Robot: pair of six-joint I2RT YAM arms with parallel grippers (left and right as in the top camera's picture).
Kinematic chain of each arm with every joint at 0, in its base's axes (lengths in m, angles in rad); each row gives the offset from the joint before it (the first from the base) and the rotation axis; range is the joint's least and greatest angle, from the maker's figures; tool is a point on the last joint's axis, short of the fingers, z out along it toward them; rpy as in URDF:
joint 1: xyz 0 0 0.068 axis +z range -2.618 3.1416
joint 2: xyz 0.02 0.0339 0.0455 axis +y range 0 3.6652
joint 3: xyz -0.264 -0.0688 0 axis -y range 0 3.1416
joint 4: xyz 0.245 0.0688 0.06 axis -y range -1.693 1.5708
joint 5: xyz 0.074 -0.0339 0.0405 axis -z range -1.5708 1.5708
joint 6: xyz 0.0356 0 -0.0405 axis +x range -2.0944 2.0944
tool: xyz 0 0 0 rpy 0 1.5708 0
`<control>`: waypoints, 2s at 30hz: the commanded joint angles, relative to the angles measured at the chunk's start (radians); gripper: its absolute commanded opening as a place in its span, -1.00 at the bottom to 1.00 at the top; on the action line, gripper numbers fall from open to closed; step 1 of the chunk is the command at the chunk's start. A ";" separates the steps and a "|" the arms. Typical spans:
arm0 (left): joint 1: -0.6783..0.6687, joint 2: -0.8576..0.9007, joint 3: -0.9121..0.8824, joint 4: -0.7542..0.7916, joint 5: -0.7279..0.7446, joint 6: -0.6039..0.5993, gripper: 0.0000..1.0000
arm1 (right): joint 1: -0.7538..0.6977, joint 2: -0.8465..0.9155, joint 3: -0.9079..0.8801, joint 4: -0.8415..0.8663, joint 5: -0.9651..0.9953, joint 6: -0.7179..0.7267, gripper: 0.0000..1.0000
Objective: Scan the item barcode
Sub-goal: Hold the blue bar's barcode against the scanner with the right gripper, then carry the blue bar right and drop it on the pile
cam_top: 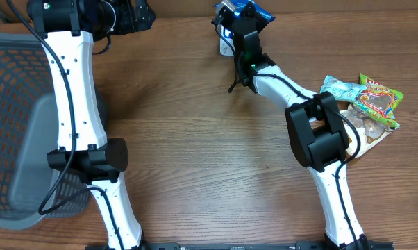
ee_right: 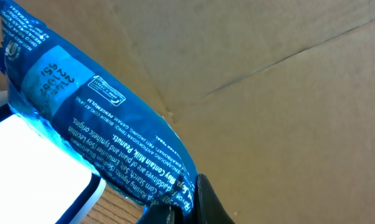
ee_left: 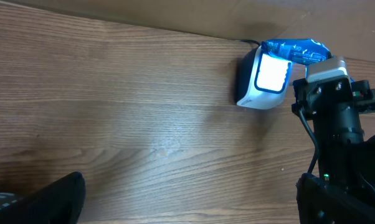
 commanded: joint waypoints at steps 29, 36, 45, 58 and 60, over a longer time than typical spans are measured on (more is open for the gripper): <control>-0.002 -0.015 0.014 0.004 0.007 -0.006 1.00 | -0.348 -0.618 -0.019 -1.463 -0.234 1.172 -0.92; -0.001 -0.015 0.014 0.003 0.007 -0.006 1.00 | -0.603 -0.618 -0.279 -1.435 -0.468 1.148 -0.92; -0.001 -0.015 0.014 0.003 0.007 -0.006 1.00 | -0.666 -0.642 -0.306 -1.541 -0.562 1.145 1.00; -0.001 -0.015 0.014 0.004 0.007 -0.006 1.00 | -0.691 -1.252 -0.064 -1.686 -0.884 0.991 1.00; -0.001 -0.015 0.014 0.004 0.007 -0.006 1.00 | -0.691 -1.330 -0.064 -1.674 -0.884 0.992 1.00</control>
